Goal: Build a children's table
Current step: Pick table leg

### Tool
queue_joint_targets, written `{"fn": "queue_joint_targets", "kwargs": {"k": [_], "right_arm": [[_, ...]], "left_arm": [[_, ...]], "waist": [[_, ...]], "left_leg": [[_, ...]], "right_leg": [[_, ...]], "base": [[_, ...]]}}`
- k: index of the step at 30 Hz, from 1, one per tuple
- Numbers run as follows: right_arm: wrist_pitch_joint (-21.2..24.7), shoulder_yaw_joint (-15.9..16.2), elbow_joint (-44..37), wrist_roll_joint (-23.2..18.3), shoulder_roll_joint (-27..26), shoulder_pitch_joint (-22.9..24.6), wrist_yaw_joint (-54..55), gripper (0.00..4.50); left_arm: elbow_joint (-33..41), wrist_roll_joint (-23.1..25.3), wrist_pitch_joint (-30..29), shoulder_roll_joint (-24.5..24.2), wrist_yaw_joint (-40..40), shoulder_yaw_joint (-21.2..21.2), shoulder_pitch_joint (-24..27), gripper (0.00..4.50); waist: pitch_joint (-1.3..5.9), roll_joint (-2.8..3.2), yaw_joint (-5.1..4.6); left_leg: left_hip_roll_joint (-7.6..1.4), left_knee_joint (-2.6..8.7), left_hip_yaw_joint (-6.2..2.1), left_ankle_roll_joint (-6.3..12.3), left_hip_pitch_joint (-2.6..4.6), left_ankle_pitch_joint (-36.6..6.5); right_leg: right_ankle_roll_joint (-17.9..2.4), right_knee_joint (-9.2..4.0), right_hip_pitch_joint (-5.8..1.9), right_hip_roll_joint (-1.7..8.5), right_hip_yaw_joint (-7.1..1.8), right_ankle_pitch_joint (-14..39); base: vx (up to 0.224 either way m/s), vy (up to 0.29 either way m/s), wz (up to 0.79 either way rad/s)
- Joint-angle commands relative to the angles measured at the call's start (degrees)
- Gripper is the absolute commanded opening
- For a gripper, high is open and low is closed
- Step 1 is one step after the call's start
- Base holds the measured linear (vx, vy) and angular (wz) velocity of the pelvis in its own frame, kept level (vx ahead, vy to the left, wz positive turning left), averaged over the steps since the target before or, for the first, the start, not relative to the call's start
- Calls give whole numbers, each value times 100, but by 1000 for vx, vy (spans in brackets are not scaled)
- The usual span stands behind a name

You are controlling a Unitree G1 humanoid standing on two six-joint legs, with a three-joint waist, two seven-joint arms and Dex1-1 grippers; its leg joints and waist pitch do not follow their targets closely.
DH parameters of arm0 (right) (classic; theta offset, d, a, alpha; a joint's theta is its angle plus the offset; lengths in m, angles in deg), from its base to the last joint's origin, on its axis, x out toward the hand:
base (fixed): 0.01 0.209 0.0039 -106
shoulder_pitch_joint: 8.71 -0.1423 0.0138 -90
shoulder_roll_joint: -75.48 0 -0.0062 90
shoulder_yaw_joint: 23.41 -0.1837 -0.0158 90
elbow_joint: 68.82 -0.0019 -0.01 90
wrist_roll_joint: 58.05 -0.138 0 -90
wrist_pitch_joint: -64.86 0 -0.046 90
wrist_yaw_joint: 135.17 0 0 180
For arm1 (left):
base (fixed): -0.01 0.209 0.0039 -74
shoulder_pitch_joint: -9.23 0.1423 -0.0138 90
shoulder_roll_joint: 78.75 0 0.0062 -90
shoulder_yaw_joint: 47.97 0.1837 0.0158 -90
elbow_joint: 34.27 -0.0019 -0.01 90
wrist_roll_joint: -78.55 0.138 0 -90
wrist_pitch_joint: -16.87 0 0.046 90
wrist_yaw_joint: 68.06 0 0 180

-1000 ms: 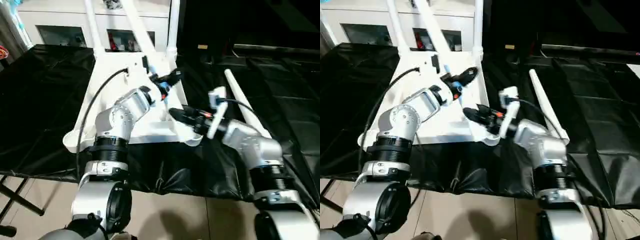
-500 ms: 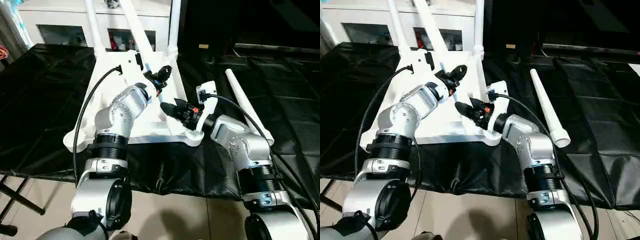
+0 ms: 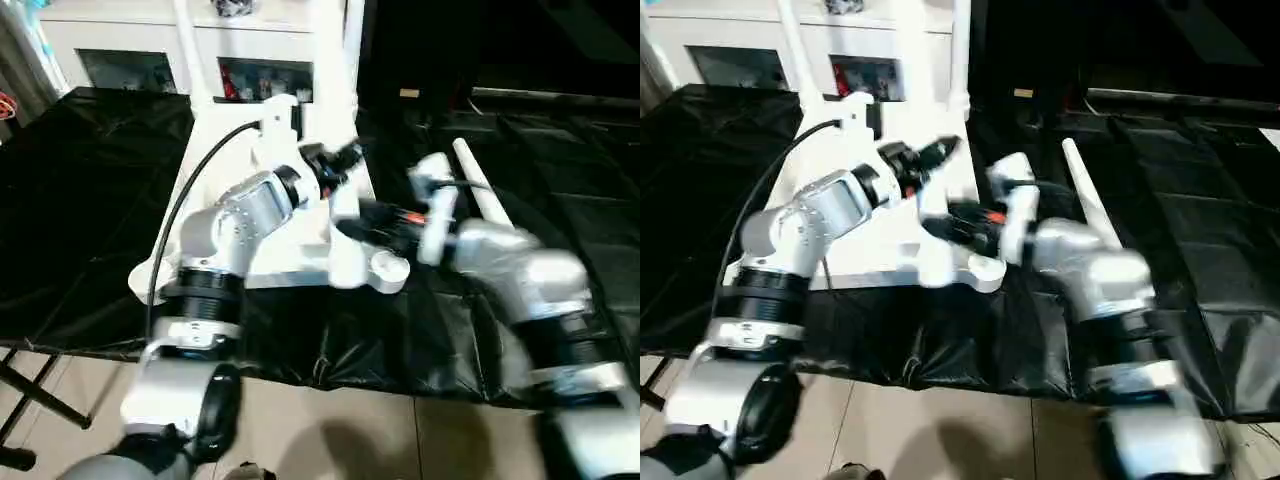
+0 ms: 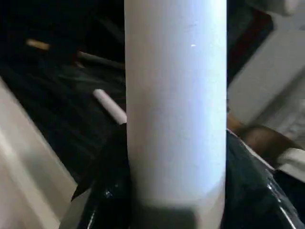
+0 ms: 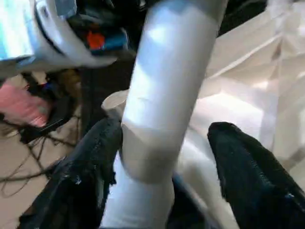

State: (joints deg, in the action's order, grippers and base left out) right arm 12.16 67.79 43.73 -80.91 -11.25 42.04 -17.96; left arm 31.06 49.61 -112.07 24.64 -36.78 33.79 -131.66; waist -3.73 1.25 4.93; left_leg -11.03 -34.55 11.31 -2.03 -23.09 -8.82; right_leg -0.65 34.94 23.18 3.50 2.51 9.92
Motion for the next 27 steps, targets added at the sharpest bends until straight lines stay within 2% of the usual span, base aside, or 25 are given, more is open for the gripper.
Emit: {"fn": "queue_joint_targets", "kwargs": {"k": [1, 2, 3, 8, 12, 14, 16, 20, 22, 23, 26, 27], "right_arm": [[67, 85, 30, -55, 39, -124, -136, 359], [261, 183, 99, -147, 180, -166, -517, 367], [314, 299, 78, -172, 268, -151, -773, 367], [347, 499, -72, -266, 304, -65, -1162, 367], [387, 519, -81, -267, 242, -59, -1182, 367], [391, 540, -57, -280, 235, -70, -1182, 333], [412, 525, -57, -321, 204, -62, -1166, 330], [392, 494, -91, -336, 153, -25, -1121, 294], [419, 472, -116, -350, 129, -16, -1109, 285], [424, 464, -120, -351, 118, -13, -1087, 261], [420, 421, -126, -367, 81, -5, -1008, 250], [420, 394, -130, -383, 62, 4, -961, 234]], "left_arm": [[187, -124, -83, -34, 191, 72, -6, 190], [412, -306, -310, -185, 747, 257, 70, 190], [590, -433, -458, -266, 1037, 365, 131, 190], [922, -694, -673, -302, 1452, 462, 252, 190], [937, -715, -693, -267, 1457, 454, 272, 189], [950, -742, -709, -271, 1472, 454, 281, 189], [942, -786, -717, -263, 1449, 410, 270, 189], [967, -801, -742, -252, 1436, 366, 270, 189], [978, -798, -743, -251, 1435, 362, 274, 189], [978, -798, -741, -251, 1433, 359, 277, 189], [969, -812, -738, -241, 1417, 341, 282, 189], [980, -814, -739, -236, 1408, 340, 292, 189]], "waist": [[466, -94, -6], [468, -141, -4], [463, -113, 10], [456, -107, 18], [453, -110, 6], [452, -107, 9], [461, -109, 10], [464, -112, 8], [461, -105, 8], [462, -109, 7], [458, -108, 5], [458, -180, -3]], "left_leg": [[-190, 324, -103, 277, 163, -954], [-179, 320, -100, 305, 166, -934], [-205, 323, -97, 335, 157, -876], [-212, 319, -95, 314, 168, -937], [-207, 327, -102, 240, 180, -1009], [-206, 328, -102, 228, 178, -1002], [-205, 326, -104, 234, 177, -961], [-202, 321, -100, 265, 172, -902], [-204, 325, -103, 265, 175, -928], [-202, 325, -103, 252, 174, -934], [-202, 328, -104, 230, 178, -970], [-203, 331, -95, 243, 175, -960]], "right_leg": [[-1222, -414, -290, 420, -190, 1106], [-1240, -409, -305, 415, -178, 1144], [-1261, -403, -293, 416, -181, 1158], [-1286, -407, -272, 414, -179, 1252], [-1181, -424, -263, 407, -187, 1423], [-1168, -429, -264, 412, -188, 1434], [-1169, -414, -268, 405, -187, 1341], [-1193, -408, -272, 405, -185, 1252], [-1195, -412, -268, 405, -183, 1279], [-1183, -411, -270, 405, -184, 1302], [-1163, -418, -266, 405, -186, 1363], [-1148, -425, -270, 403, -187, 1367]], "base": [[0, 0, 0], [0, 0, 0], [0, 0, 0], [0, 0, 0], [0, 0, 0], [0, 0, 0], [0, 0, 0], [0, 0, 0], [0, 0, 0], [0, 0, 0], [0, 0, 0], [0, 0, 0]]}}
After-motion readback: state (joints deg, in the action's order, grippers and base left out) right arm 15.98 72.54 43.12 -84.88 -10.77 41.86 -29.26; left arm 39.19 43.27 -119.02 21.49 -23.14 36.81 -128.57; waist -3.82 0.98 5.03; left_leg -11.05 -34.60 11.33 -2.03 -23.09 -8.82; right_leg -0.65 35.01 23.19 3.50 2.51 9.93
